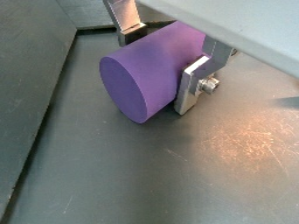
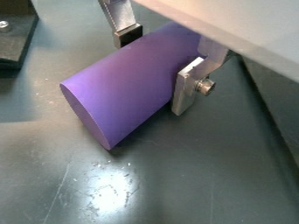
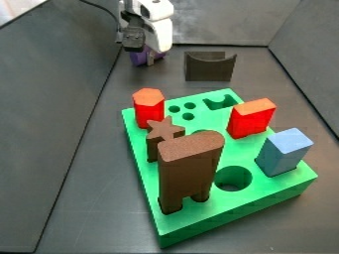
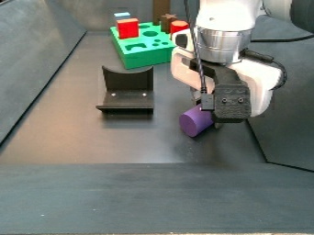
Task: Pick up the round object. Move up. Place the round object on the fixture. Regrasp the round object. Move to above the board. Insert the round object.
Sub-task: Pick up the round object, then move up.
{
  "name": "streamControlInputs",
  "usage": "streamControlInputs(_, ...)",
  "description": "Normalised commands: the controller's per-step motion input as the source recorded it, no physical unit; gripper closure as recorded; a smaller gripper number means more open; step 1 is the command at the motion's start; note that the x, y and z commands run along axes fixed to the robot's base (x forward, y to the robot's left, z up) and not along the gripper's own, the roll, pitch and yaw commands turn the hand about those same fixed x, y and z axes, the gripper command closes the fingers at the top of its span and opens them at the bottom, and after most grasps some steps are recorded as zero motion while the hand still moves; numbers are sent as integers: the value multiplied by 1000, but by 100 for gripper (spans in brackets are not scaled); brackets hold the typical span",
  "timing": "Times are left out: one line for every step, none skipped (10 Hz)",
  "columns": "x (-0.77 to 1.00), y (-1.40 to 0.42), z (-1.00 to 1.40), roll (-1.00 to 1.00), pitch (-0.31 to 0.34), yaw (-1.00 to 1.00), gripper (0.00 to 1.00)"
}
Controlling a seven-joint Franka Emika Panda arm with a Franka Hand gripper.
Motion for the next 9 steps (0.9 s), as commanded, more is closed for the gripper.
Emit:
streamControlInputs(0,0,0,0,0,0,100)
streamControlInputs(0,0,0,0,0,0,100)
streamControlInputs(0,0,0,0,0,0,100)
streamControlInputs(0,0,833,0,0,0,100)
streamControlInputs(-65,-56,769,-12,39,-44,100)
streamControlInputs(-72,-42,674,1,58,-51,100)
streamControlInputs(-39,-10,514,31,69,-45,100)
streamControlInputs(-29,-7,379,50,76,-40,100)
streamControlInputs(-25,0,243,70,75,-38,100)
